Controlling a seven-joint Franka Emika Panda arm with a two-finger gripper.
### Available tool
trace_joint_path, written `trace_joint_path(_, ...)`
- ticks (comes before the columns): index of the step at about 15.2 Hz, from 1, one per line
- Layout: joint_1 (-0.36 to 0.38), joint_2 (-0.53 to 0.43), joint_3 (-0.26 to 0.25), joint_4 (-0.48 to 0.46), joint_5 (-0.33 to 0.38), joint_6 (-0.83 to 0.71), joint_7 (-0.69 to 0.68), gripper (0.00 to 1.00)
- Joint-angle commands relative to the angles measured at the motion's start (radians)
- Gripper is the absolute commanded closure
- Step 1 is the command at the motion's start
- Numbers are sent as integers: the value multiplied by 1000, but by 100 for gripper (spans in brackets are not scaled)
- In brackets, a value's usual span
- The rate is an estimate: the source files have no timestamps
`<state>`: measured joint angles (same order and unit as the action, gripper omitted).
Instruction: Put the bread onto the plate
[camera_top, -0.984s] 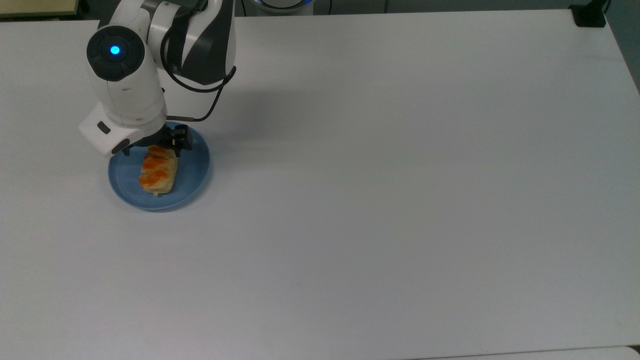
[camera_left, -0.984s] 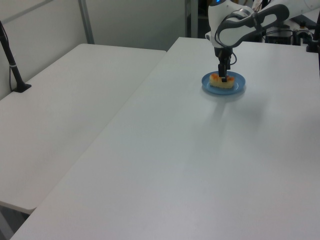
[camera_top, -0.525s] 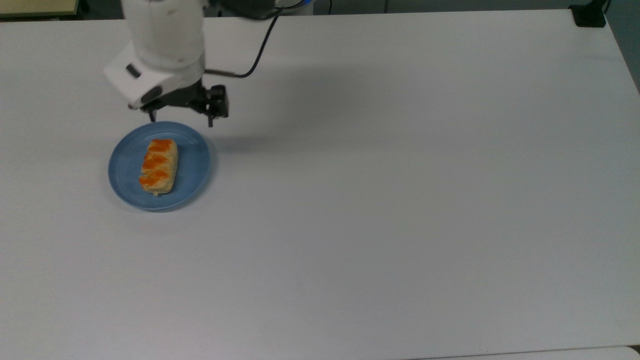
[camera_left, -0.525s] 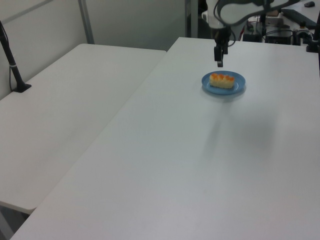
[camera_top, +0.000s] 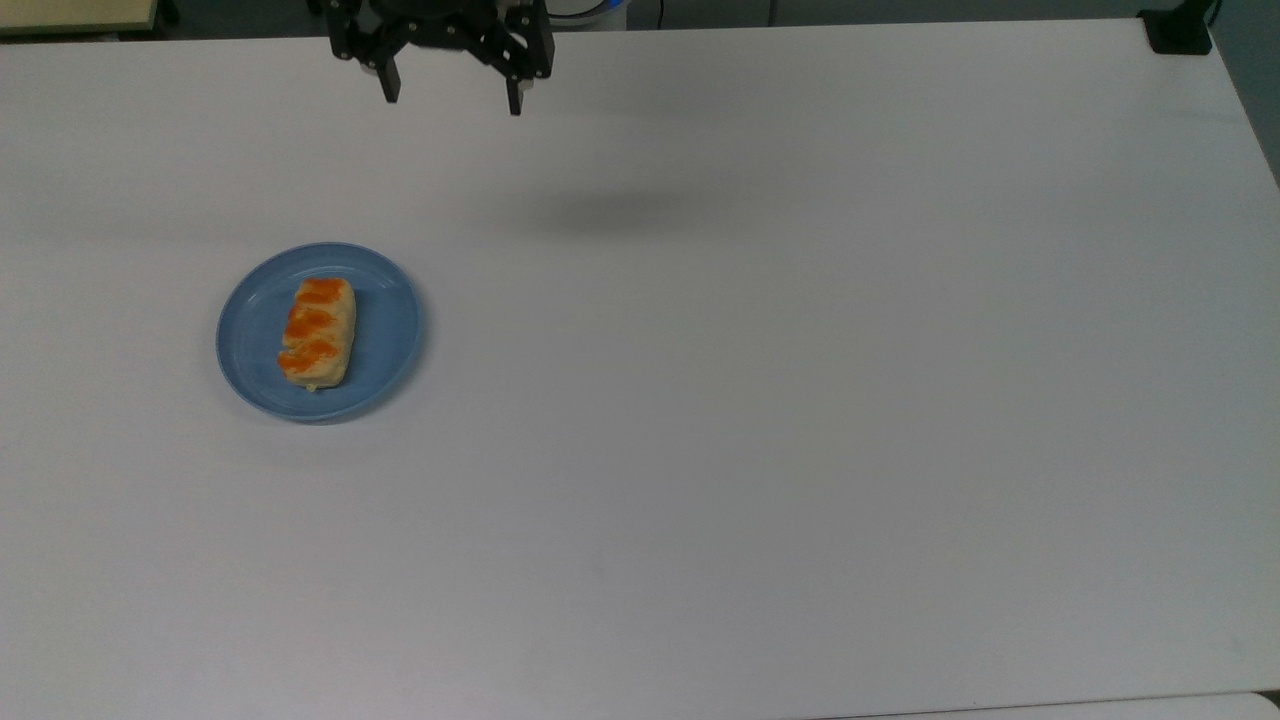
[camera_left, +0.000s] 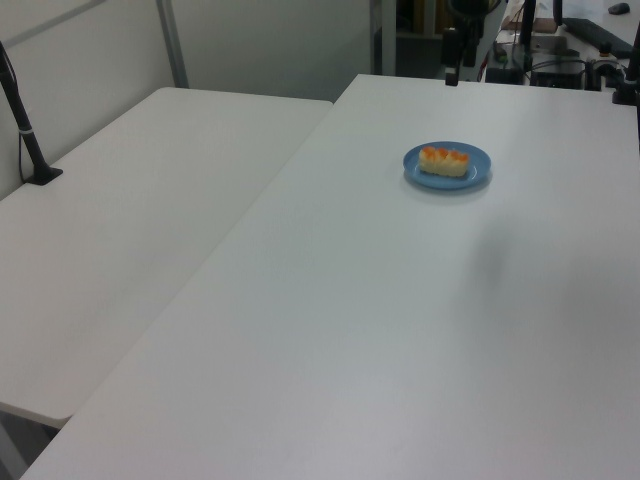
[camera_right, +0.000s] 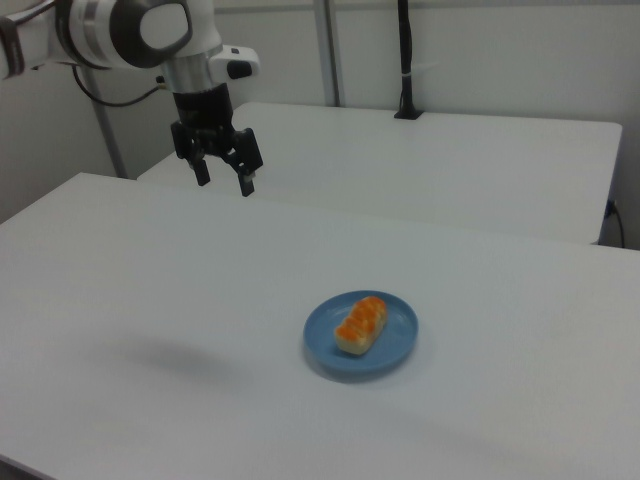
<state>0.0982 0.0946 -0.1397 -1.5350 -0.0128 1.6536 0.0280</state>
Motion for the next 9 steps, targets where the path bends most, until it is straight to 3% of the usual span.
trace_joint_path(1,8,-96,23,-83,22,-18,24,0)
trace_joint_path(9,3,-118,23,-94,13,-60,53,0)
